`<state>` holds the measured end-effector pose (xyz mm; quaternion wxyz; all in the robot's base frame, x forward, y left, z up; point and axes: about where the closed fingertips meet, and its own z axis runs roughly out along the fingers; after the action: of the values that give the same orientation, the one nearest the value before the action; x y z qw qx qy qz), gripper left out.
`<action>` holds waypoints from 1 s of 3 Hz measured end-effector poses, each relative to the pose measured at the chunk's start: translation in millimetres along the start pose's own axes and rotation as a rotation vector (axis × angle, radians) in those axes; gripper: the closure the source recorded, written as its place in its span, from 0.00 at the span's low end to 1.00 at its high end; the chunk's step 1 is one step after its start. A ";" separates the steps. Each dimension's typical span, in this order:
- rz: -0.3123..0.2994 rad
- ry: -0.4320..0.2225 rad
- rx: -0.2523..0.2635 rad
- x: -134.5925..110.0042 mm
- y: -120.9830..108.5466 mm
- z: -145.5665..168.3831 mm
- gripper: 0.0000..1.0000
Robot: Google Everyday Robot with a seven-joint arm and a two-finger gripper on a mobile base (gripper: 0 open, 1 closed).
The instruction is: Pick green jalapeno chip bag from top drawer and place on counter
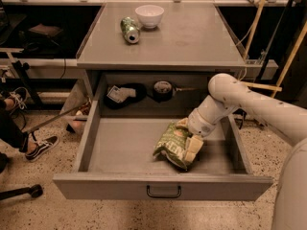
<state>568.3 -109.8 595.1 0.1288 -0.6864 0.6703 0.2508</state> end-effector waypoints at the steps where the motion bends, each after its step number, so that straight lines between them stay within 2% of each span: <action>1: 0.000 0.000 0.000 0.0 0.0 0.0 0.42; 3: 0.000 0.000 0.001 -5.9 1.9 -9.7 0.88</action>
Offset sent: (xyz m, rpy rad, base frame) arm -0.0015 -0.0166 0.0691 -0.0437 -0.2243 -0.1348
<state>568.2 -109.9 606.6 0.1290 -0.6864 0.6705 0.2504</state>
